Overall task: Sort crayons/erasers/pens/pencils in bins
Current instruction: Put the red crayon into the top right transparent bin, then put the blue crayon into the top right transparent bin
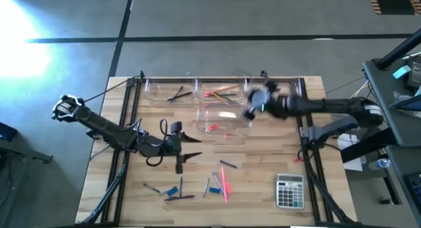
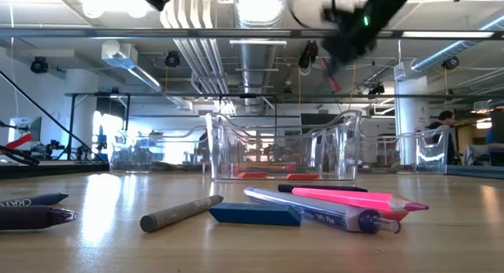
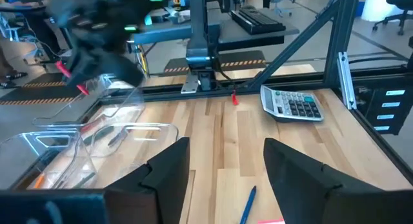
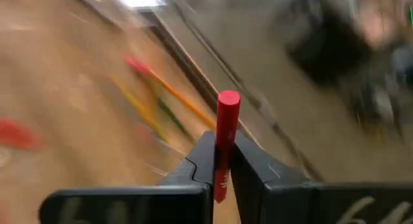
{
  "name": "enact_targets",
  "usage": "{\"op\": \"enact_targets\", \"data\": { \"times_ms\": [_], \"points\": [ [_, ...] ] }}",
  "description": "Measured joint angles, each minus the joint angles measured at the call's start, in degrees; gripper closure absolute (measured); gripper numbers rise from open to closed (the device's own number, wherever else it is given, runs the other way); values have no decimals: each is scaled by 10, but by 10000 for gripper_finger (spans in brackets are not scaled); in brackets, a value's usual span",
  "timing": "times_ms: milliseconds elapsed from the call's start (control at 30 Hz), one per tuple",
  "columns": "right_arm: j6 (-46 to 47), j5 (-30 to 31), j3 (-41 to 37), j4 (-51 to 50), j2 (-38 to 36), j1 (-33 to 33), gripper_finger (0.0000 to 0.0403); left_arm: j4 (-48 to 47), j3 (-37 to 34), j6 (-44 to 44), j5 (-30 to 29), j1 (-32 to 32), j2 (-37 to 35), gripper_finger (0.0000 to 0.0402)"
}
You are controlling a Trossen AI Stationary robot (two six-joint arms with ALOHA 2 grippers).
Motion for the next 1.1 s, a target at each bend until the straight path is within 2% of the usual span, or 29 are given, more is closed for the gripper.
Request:
{"op": "enact_targets", "data": {
  "times_ms": [100, 233, 300, 433, 633, 800, 933, 1100],
  "points": [
    [-3, -78, -3, -57, -16, -123, 382, 0, 0, 0, 0, 0, 1, 217],
    [-5, -197, -8, -63, -23, -250, 367, 2, 0, 0, 1, 0, 1, 217],
    [-6, -225, -10, -64, -18, -288, 345, 1, 0, 0, 1, 0, 1, 217],
    [-29, -230, -10, -65, -11, -314, 286, 0, 0, 0, 1, 0, 1, 217],
    [-25, -230, 6, -92, -10, -312, 202, 0, 0, -4, 1, 0, 1, 217],
    [12, -255, 46, -156, -23, -281, 175, 0, -1, -5, 2, 0, 1, 217],
    [40, -320, 50, -150, -58, -208, 176, -1, -1, -5, 2, 0, 1, 217],
    [67, -321, 18, -99, -104, -70, 183, -3, 0, -4, 2, 0, 1, 217]
  ]
}}
